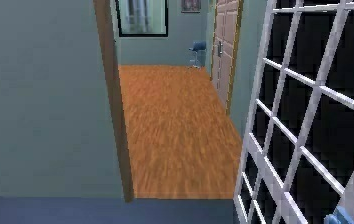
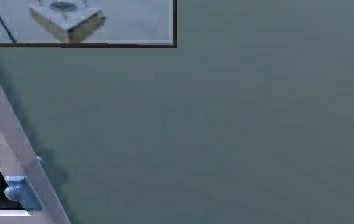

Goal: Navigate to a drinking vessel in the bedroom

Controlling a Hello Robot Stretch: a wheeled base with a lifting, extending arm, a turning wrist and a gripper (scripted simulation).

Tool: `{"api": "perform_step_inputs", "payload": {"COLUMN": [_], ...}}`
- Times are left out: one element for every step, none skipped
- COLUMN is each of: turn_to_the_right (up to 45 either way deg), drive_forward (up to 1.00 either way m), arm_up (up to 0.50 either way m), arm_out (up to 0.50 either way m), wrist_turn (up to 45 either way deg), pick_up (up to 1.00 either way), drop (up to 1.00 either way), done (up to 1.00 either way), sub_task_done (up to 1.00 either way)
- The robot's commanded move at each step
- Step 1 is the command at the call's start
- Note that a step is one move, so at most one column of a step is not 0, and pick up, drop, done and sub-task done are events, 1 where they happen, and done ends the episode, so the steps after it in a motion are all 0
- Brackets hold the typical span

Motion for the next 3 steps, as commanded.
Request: {"api": "perform_step_inputs", "payload": {"turn_to_the_right": [0.0,0.0,-45.0], "drive_forward": [1.0,0.5,0.0], "arm_up": [0.0,0.0,0.0], "arm_out": [0.0,0.0,0.0], "wrist_turn": [0.0,0.0,0.0], "pick_up": [0.0,0.0,0.0], "drop": [0.0,0.0,0.0], "done": [0.0,0.0,0.0], "sub_task_done": [0.0,0.0,0.0]}}
